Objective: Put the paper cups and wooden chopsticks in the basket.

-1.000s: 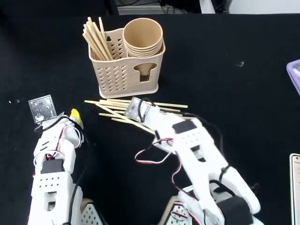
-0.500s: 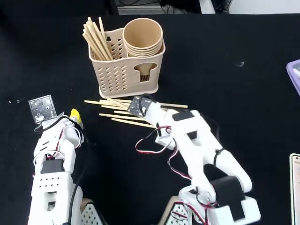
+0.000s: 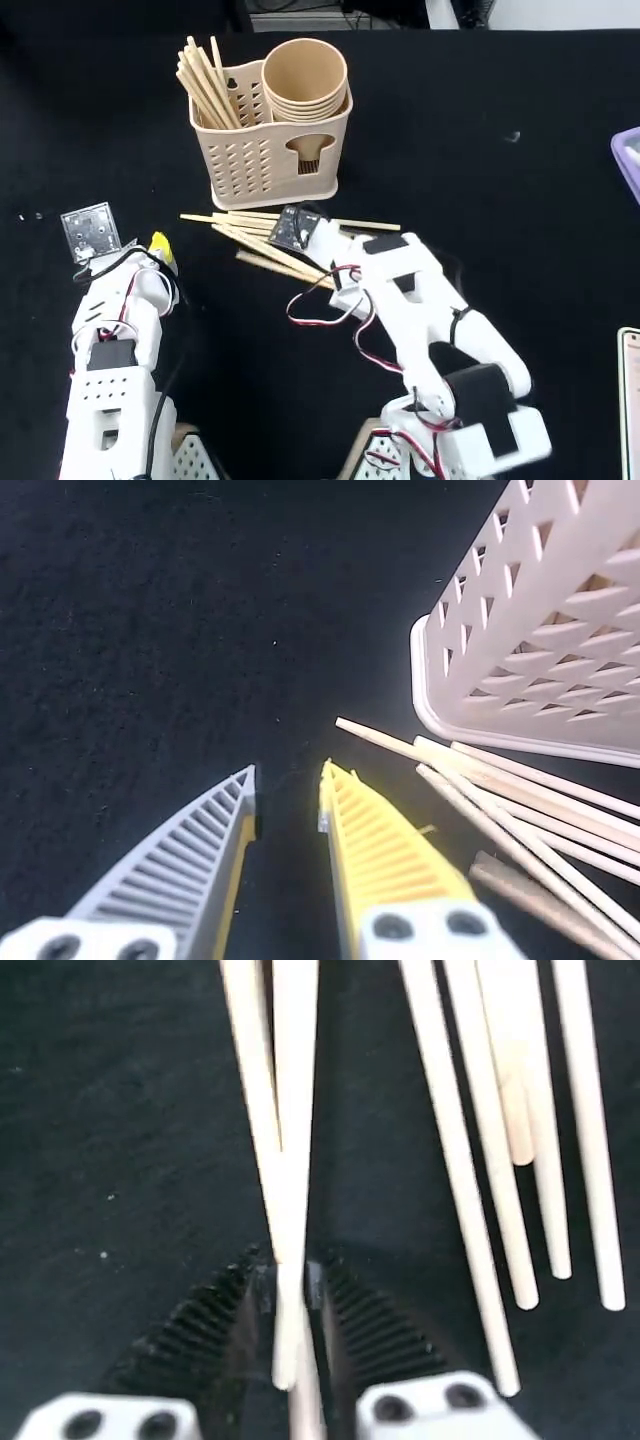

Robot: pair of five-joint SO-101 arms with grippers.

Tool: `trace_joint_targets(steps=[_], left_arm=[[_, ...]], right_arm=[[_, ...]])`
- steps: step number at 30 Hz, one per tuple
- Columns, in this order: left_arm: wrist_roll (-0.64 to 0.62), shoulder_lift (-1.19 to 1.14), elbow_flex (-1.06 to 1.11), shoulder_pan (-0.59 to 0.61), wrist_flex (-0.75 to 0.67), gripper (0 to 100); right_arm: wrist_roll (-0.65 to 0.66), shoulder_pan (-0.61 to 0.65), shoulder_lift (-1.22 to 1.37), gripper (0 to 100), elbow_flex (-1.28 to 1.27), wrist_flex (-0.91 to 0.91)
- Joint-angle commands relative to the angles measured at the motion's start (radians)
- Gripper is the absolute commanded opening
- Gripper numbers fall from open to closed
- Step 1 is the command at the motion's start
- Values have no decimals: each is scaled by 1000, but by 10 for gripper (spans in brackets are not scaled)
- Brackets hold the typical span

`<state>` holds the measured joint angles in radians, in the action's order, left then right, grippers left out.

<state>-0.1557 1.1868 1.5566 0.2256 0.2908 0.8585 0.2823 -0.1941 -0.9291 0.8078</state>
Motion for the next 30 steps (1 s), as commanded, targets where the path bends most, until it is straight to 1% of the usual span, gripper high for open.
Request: trace_joint_targets(steps=[1, 6, 9, 12, 16, 18, 21, 23, 26, 28, 30], left_arm=[[2, 14, -4, -5, -18, 116], [2, 14, -4, -5, -18, 116], [2, 14, -4, -5, -18, 116], [2, 14, -4, -5, -18, 116], [2, 14, -4, -5, -18, 116], [2, 14, -4, -5, -18, 116], [2, 14, -4, -5, -18, 116], [2, 14, -4, -5, -18, 116], [2, 14, -4, -5, -18, 116], [2, 14, -4, -5, -18, 116], [2, 14, -4, -5, -18, 116]], right_arm=[[-20, 21, -124, 14, -39, 17], [-51, 137, -303, 11, -142, 112], [-107, 203, -397, 11, -203, 129], [-140, 230, -450, 11, -252, 129], [-137, 227, -453, 15, -272, 130], [-143, 227, -453, 56, -274, 135], [-144, 229, -453, 169, -274, 135], [-144, 229, -460, 225, -263, 135], [-153, 233, -456, 240, -219, 135], [-216, 255, -455, 240, -179, 132], [-281, 310, -455, 243, -147, 133]])
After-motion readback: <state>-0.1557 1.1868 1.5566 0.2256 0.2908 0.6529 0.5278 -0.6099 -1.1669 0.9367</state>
